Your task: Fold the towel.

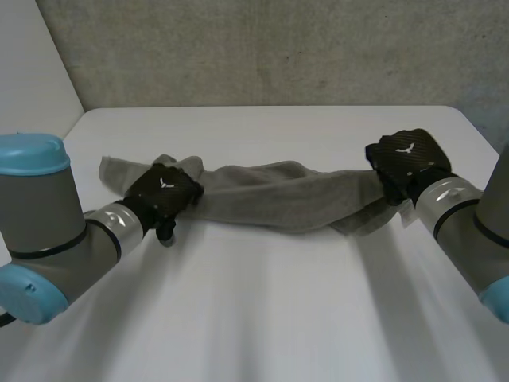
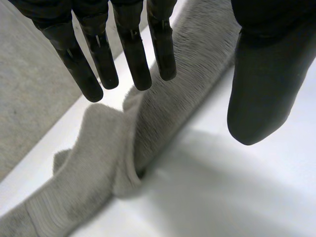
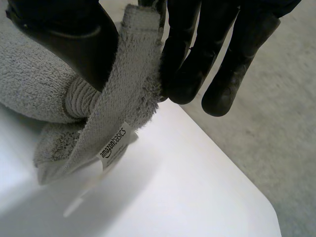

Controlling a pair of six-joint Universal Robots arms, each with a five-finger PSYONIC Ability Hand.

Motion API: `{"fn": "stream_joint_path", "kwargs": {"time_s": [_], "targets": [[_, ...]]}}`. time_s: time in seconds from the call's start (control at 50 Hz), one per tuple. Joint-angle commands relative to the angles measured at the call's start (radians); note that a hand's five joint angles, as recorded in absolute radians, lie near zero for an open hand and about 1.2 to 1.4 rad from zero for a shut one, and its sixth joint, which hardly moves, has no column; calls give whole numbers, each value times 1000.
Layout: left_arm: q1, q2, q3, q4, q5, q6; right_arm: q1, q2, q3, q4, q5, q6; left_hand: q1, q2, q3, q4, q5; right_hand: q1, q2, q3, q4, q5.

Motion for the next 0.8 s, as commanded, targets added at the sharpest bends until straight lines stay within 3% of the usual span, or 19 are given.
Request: {"fn": "stream_joint_path", "kwargs": {"time_s": [0.02, 0.18, 0.28, 0.44, 0.62, 0.68, 0.72, 0.8], "targets": [[32, -9, -56, 7, 10, -8, -48, 31, -21, 0, 17, 55, -79, -71, -77, -79, -236, 72, 79, 67, 60, 60], [51, -94, -24, 67, 10, -64, -45, 54, -25, 4, 16, 54, -106, -97, -104, -105, -263, 72, 79, 67, 60, 60], [52, -129, 17, 153, 5, -200, -37, 69, -24, 4, 14, 54, -117, -109, -115, -117, -274, 72, 79, 67, 60, 60], [52, -178, 77, 182, -1, -384, -36, 72, -22, 4, 11, 54, -106, -97, -104, -105, -263, 72, 79, 67, 60, 60], [49, -235, 140, 173, -4, -412, -39, 86, -24, 4, 8, 52, -88, -79, -86, -88, -245, 72, 79, 67, 60, 60], [48, -258, 159, 171, -5, -412, -40, 88, -25, 3, 6, 52, -50, -41, -48, -49, -207, 72, 79, 67, 60, 60], [48, -281, 178, 170, -4, -412, -42, 88, -25, 3, 6, 52, 157, 166, 159, 158, 0, 72, 79, 67, 60, 60], [48, -301, 188, 171, -4, -412, -45, 91, -28, 3, 6, 50, 314, 323, 316, 315, 157, 72, 79, 67, 60, 60]]}}
